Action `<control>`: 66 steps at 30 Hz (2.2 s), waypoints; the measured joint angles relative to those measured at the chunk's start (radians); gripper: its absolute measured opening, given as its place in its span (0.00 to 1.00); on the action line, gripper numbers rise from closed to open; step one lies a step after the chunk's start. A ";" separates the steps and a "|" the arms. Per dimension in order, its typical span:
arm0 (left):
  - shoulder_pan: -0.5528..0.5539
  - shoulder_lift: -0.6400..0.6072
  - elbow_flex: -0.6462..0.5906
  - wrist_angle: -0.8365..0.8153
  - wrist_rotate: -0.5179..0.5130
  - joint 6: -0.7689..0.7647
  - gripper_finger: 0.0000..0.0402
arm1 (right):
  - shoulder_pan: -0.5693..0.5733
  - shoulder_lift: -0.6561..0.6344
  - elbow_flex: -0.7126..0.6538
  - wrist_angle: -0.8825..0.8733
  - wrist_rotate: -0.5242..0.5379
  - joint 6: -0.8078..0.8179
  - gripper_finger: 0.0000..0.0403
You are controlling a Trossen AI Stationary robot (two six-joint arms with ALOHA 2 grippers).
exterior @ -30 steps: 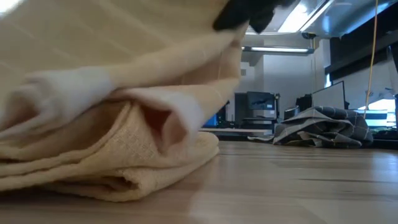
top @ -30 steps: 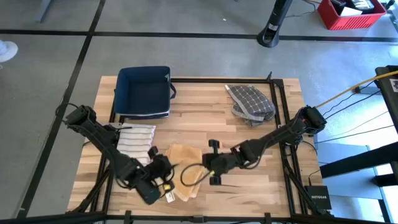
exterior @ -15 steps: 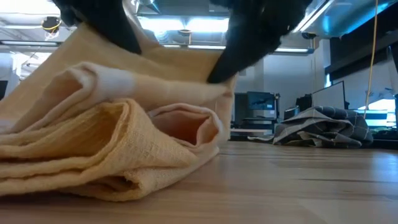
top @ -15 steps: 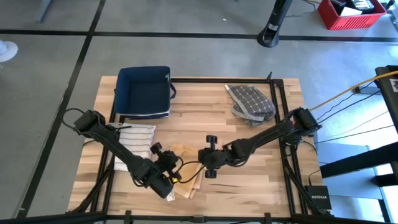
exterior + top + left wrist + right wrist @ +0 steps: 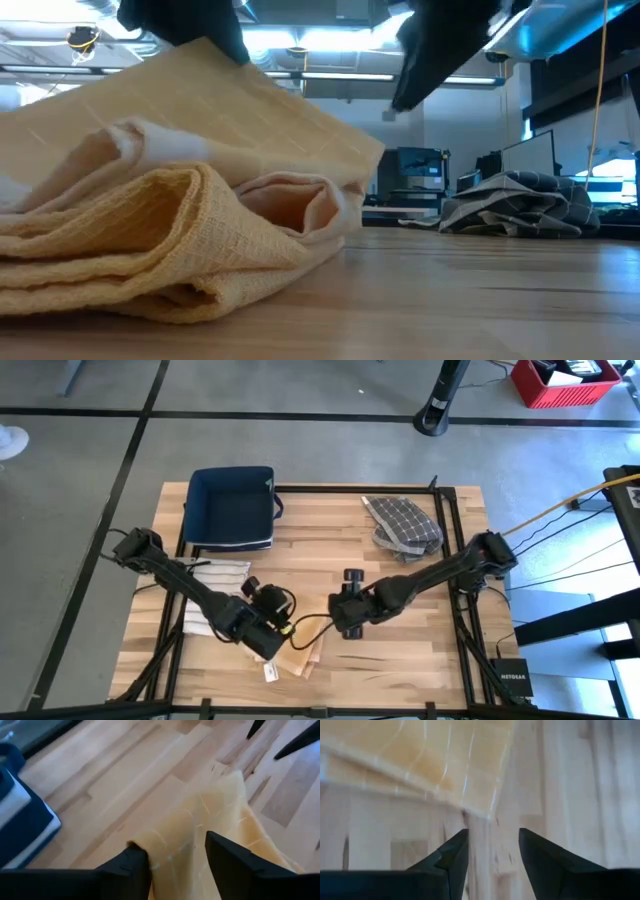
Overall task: Fold towel
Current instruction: Stack the orange pattern towel on top of the orange towel, then fold the gray pattern towel
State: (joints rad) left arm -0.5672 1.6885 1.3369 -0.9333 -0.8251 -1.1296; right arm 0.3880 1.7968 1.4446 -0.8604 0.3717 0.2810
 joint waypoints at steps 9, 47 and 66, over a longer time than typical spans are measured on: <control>-0.002 -0.041 -0.011 -0.012 0.011 0.008 0.41 | 0.104 -0.060 -0.087 0.005 0.129 0.054 0.45; -0.038 -0.022 -0.416 0.663 0.281 0.079 0.41 | 0.115 0.089 -0.545 1.228 0.125 0.178 0.45; 0.060 -0.046 -0.427 0.613 0.665 0.074 0.41 | -0.026 0.263 -0.483 1.301 0.078 -0.005 0.45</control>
State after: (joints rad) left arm -0.5072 1.6426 0.9096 -0.3203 -0.1604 -1.0557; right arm 0.3615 2.0602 0.9615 0.4409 0.4498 0.2763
